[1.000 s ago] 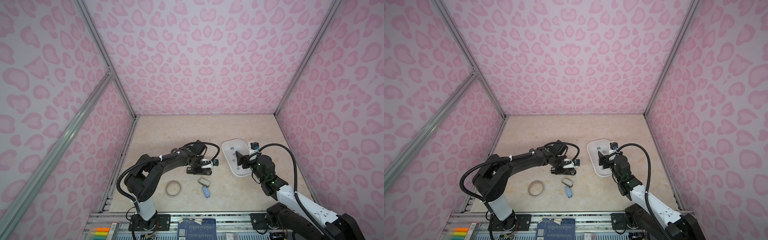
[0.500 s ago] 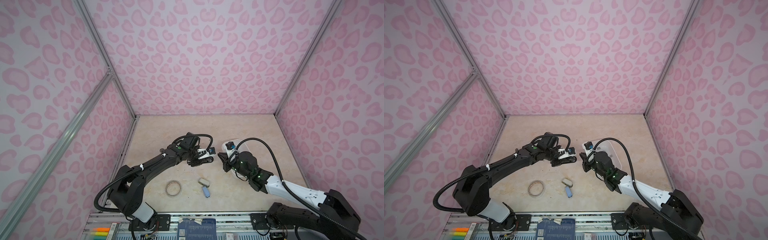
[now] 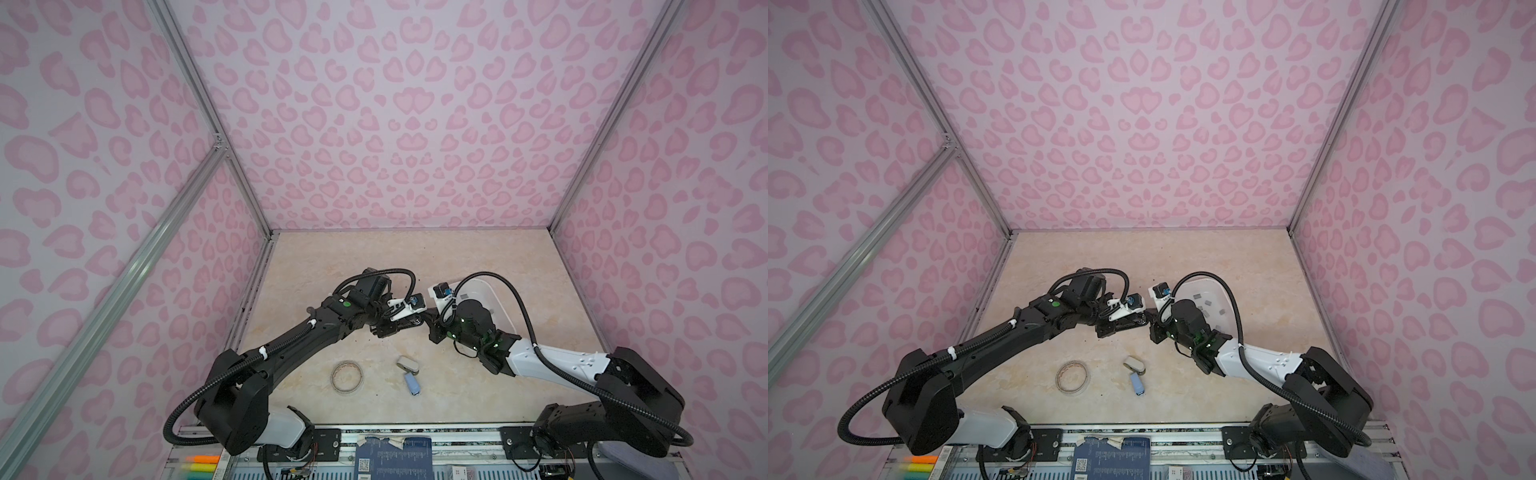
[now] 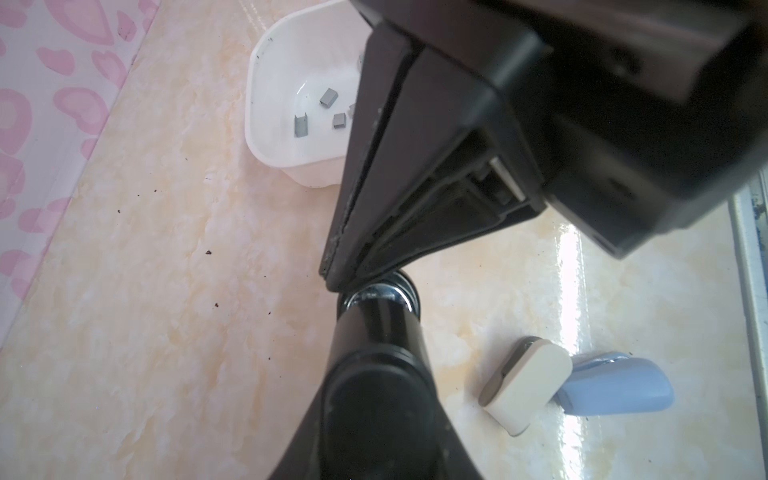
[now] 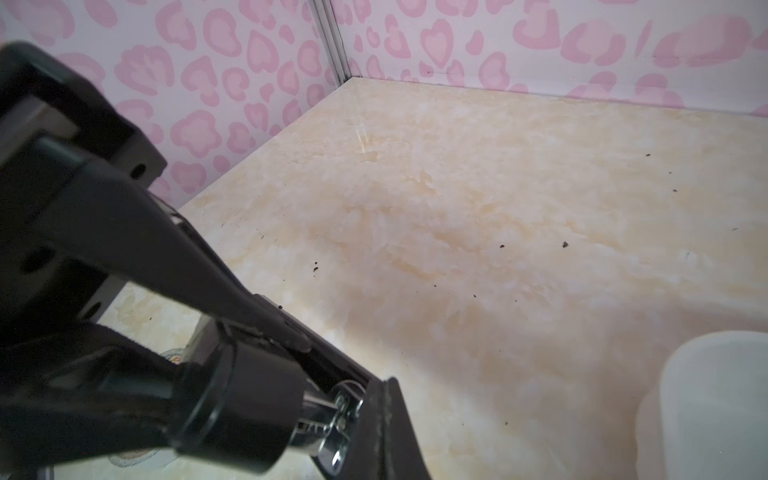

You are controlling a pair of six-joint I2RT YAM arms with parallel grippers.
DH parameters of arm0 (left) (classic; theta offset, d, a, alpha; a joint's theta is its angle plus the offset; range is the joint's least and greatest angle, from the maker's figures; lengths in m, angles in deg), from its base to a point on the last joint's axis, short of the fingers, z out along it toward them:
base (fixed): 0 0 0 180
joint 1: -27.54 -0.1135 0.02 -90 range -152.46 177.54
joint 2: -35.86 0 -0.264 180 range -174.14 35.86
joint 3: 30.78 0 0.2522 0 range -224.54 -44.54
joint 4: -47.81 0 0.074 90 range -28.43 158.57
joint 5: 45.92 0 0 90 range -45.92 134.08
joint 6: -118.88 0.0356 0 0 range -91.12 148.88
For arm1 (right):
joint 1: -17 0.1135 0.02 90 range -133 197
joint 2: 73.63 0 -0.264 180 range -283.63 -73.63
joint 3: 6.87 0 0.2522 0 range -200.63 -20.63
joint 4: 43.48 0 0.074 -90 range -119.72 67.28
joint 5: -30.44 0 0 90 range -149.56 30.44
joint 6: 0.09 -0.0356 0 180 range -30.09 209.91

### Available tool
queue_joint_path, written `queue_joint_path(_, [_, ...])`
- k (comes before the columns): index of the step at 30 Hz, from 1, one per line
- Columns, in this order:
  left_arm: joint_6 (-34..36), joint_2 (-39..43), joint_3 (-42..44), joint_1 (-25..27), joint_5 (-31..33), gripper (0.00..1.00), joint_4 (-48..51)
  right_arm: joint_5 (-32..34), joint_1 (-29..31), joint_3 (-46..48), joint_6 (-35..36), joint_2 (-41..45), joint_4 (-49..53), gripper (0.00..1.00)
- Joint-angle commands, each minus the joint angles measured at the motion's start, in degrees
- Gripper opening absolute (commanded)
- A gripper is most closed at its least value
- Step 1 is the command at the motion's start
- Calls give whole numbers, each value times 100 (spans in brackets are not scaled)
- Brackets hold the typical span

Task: Load the staples into the stapler
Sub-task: 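Grasp the black stapler with the left gripper and lift it toward the right gripper, then grasp the stapler's top arm with the right gripper while the left gripper holds the base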

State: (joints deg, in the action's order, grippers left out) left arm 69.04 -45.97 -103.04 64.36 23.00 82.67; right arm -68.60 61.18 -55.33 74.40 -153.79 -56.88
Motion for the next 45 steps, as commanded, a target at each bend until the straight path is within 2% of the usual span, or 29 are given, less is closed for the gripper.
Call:
queue_joint_path(1, [-32, 110, -18, -17, -361, 4, -544, -87, 11, 71, -159, -167, -264, 0])
queue_joint_path(8, [-77, 96, -196, -102, -630, 4, -594, -169, 41, 288, -285, -408, -746, 0])
queue_joint_path(14, [158, 214, -134, -166, -1137, 4, -557, -199, 113, 385, -278, -468, -958, 3])
queue_joint_path(19, [184, 364, -5, -240, -1308, 4, -648, -132, 245, 361, -228, -627, -1047, 7])
queue_joint_path(26, [142, 600, 32, -416, -1508, 4, -723, -9, 275, 358, -233, -821, -1095, 18])
queue_joint_path(32, [137, 756, -6, -518, -1607, 4, -731, 23, 284, 488, -251, -833, -1269, 31])
queue_joint_path(36, [173, 719, -37, -535, -1671, 4, -724, 55, 292, 501, -217, -810, -1301, 33])
queue_joint_path(40, [278, 626, 3, -559, -1692, 4, -675, 224, 293, 563, 28, -509, -1147, 37])
queue_joint_path(45, [380, 553, 96, -614, -1742, 4, -663, 593, 283, 986, 596, 389, -1099, 44])
